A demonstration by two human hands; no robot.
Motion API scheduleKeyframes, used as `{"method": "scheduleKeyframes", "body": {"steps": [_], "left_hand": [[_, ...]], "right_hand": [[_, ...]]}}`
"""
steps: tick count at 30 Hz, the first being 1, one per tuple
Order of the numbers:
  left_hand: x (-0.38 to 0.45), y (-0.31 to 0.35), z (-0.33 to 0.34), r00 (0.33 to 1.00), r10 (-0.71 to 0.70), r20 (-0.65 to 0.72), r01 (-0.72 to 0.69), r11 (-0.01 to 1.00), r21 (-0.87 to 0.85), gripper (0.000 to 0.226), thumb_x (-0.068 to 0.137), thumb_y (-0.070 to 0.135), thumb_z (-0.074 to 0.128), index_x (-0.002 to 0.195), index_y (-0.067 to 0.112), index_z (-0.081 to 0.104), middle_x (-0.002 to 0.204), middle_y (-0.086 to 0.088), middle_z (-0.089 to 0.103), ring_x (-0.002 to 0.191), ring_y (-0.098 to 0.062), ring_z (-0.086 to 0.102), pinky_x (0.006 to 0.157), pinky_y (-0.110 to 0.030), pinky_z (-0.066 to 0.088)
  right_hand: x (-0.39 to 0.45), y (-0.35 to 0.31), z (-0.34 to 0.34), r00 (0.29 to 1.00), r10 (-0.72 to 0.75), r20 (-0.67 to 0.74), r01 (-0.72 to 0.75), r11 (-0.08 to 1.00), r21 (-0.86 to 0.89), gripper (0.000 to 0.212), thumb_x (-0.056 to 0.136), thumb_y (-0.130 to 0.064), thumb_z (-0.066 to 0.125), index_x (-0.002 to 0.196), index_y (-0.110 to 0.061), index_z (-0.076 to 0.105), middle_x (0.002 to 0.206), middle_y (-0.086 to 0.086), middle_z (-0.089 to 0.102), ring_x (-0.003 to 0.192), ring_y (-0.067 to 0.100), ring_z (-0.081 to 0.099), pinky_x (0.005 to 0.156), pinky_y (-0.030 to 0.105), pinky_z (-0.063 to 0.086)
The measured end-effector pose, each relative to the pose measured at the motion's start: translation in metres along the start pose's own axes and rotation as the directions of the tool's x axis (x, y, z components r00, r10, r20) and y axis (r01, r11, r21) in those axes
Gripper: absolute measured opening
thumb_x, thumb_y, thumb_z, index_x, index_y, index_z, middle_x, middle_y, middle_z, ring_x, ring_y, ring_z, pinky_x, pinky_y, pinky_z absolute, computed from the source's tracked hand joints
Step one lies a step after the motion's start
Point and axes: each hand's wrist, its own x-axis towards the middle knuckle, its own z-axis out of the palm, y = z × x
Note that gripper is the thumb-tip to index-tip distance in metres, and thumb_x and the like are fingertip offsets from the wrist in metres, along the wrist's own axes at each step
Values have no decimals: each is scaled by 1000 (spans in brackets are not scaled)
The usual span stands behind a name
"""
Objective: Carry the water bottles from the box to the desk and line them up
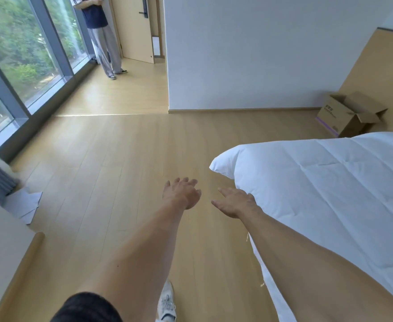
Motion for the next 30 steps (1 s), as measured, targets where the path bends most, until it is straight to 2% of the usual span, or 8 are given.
{"method": "scheduleKeyframes", "body": {"steps": [6,14,19,23,30], "left_hand": [[112,-38,-54,998,70,4,-70,997,13,55,104,48,31,156,32,30,162,3,32,149,-23,26,122,-50,17],[231,-71,-95,993,113,30,-114,993,40,54,104,49,31,155,33,31,160,4,35,148,-22,27,122,-48,17],[301,-85,-116,994,101,33,-103,993,55,55,104,50,31,156,34,31,161,4,33,150,-22,25,121,-47,18],[364,-91,-141,996,87,10,-87,992,87,54,104,50,33,155,33,32,159,3,36,148,-22,29,121,-47,21],[492,-83,-200,999,33,-5,-32,990,134,53,103,49,33,154,32,34,157,2,38,147,-22,31,121,-47,20]], "right_hand": [[103,-37,-61,999,48,-21,-47,998,41,65,97,-65,33,155,-33,29,160,-1,34,146,26,31,113,48,27],[213,-67,-113,996,84,-34,-79,989,128,66,98,-63,33,155,-31,29,159,3,33,148,27,26,116,49,20],[283,-66,-131,994,105,-5,-104,986,130,65,98,-64,34,154,-30,32,155,5,39,145,28,30,115,49,22],[355,-66,-149,995,95,19,-97,982,164,66,97,-65,35,154,-32,32,157,4,36,148,27,25,118,50,19],[497,-61,-216,999,36,-6,-34,984,177,68,96,-67,34,155,-34,30,160,3,34,146,28,31,116,47,22]]}}
